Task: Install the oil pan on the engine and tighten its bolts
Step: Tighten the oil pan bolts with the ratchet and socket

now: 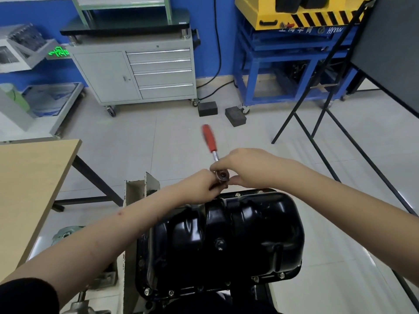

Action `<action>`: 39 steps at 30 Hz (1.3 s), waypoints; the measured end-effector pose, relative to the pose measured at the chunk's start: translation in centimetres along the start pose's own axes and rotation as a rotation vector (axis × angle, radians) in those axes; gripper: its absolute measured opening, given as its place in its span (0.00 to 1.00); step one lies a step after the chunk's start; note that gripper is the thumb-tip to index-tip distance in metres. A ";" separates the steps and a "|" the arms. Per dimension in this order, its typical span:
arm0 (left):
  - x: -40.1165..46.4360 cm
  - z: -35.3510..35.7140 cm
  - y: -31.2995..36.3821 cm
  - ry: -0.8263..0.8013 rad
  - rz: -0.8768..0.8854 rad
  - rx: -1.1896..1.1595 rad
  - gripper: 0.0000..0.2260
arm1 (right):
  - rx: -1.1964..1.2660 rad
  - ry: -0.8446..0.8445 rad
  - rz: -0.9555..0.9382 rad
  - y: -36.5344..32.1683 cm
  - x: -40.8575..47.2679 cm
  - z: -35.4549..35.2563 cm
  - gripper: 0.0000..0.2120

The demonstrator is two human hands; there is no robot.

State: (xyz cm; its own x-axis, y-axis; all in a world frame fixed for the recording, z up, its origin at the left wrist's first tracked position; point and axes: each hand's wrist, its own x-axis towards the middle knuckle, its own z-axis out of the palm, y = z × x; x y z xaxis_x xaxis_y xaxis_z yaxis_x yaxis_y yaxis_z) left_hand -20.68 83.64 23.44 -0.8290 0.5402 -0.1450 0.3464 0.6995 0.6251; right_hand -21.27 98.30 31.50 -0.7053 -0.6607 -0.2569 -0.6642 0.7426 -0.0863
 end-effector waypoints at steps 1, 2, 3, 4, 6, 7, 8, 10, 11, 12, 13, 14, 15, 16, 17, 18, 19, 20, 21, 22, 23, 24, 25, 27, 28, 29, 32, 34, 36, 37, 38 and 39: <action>0.1 0.0 0.0 -0.019 0.006 0.012 0.11 | -0.003 -0.007 -0.015 0.1 0.0 -0.1 0.12; 0.2 0.0 0.0 -0.026 0.003 0.027 0.12 | -0.029 0.006 -0.013 0.1 0.1 -0.2 0.12; 0.2 0.0 -0.1 -0.020 -0.016 0.028 0.15 | -0.069 0.033 0.001 0.0 0.3 -0.2 0.12; 0.2 0.0 -0.3 -0.005 -0.049 0.008 0.17 | -0.115 0.064 0.024 -0.2 0.5 -0.1 0.14; 0.3 -0.1 -0.4 0.027 -0.104 -0.042 0.18 | -0.168 0.102 0.080 -0.6 0.7 0.3 0.18; 0.3 -0.1 -0.3 0.036 -0.112 -0.048 0.18 | -0.165 0.110 0.102 -0.8 0.8 0.5 0.20; 0.3 -0.2 -0.2 0.034 -0.108 -0.041 0.18 | -0.154 0.114 0.114 -0.9 0.7 0.6 0.19; 0.3 -0.3 0.2 0.015 -0.068 -0.029 0.18 | -0.128 0.120 0.080 -0.6 0.4 0.6 0.16; 0.3 -0.4 0.2 0.005 -0.038 -0.030 0.17 | -0.115 0.119 0.044 -0.4 0.3 0.5 0.13; 0.3 -0.3 0.2 -0.005 -0.013 -0.033 0.15 | -0.109 0.114 0.003 -0.3 0.2 0.4 0.11; 0.3 -0.2 0.2 -0.017 0.002 -0.040 0.13 | -0.114 0.105 -0.033 -0.1 0.2 0.4 0.11; 0.3 0.0 0.1 -0.031 0.006 -0.046 0.12 | -0.125 0.100 -0.052 0.0 0.2 0.3 0.11; 0.3 0.1 0.0 -0.038 0.002 -0.055 0.13 | -0.135 0.101 -0.048 0.0 0.3 0.4 0.12; 0.3 0.1 -0.2 -0.026 -0.008 -0.071 0.14 | -0.148 0.112 -0.032 0.0 0.4 0.5 0.13; 0.2 0.1 -0.3 0.006 -0.022 -0.099 0.16 | -0.167 0.125 -0.008 -0.1 0.5 0.6 0.16; 0.1 0.0 -0.5 0.049 -0.041 -0.138 0.16 | -0.187 0.139 0.022 -0.2 0.5 0.7 0.18; 0.0 0.0 -0.6 0.088 -0.065 -0.184 0.16 | -0.190 0.150 0.052 -0.3 0.6 0.9 0.19; 0.0 -0.1 -0.8 0.110 -0.087 -0.229 0.16 | -0.174 0.160 0.076 -0.3 0.6 1.0 0.19; 0.0 -0.2 -0.9 0.118 -0.095 -0.254 0.17 | -0.149 0.166 0.091 -0.4 0.5 1.2 0.18; 0.0 -0.1 -0.8 0.115 -0.088 -0.243 0.19 | -0.135 0.169 0.094 -0.3 0.4 1.4 0.18; -0.1 -0.1 -0.6 0.110 -0.070 -0.206 0.21 | -0.140 0.168 0.084 -0.1 0.4 1.5 0.17; -0.1 -0.1 -0.5 0.105 -0.048 -0.165 0.22 | -0.154 0.170 0.062 0.1 0.3 1.5 0.17; 0.0 -0.1 -0.3 0.101 -0.021 -0.124 0.22 | -0.155 0.172 0.029 0.3 0.3 1.4 0.15; 0.1 -0.3 0.0 0.081 0.039 -0.067 0.21 | -0.119 0.155 -0.039 0.7 0.3 1.1 0.12; 0.1 -0.4 0.1 0.065 0.057 -0.057 0.20 | -0.100 0.138 -0.059 0.8 0.4 1.1 0.12; 0.1 -0.4 0.1 0.052 0.061 -0.055 0.19 | -0.093 0.124 -0.069 0.8 0.5 1.0 0.14; -0.1 -0.1 -0.2 0.064 0.019 -0.076 0.20 | -0.114 0.137 -0.043 0.7 0.7 1.1 0.14; -0.1 0.0 -0.4 0.100 -0.040 -0.114 0.19 | -0.198 0.164 0.007 0.3 0.9 1.0 0.17; 0.1 0.1 -0.6 0.131 -0.067 -0.133 0.20 | -0.256 0.160 0.051 -0.2 1.0 1.0 0.19; 0.1 0.0 -0.6 0.129 -0.066 -0.130 0.21 | -0.242 0.148 0.063 -0.4 1.1 1.0 0.19; 0.1 0.0 -0.5 0.119 -0.057 -0.124 0.22 | -0.226 0.134 0.063 -0.6 1.1 1.1 0.18; 0.1 0.0 -0.5 0.105 -0.041 -0.106 0.22 | -0.218 0.131 0.036 -0.6 1.0 1.0 0.17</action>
State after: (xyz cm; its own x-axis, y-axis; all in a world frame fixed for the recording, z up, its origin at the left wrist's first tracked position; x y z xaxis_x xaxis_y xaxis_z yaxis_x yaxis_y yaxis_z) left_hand -20.89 83.34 23.17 -0.8847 0.4564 -0.0946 0.2676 0.6635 0.6987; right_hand -21.32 97.30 30.32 -0.7461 -0.6536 -0.1275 -0.6658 0.7339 0.1341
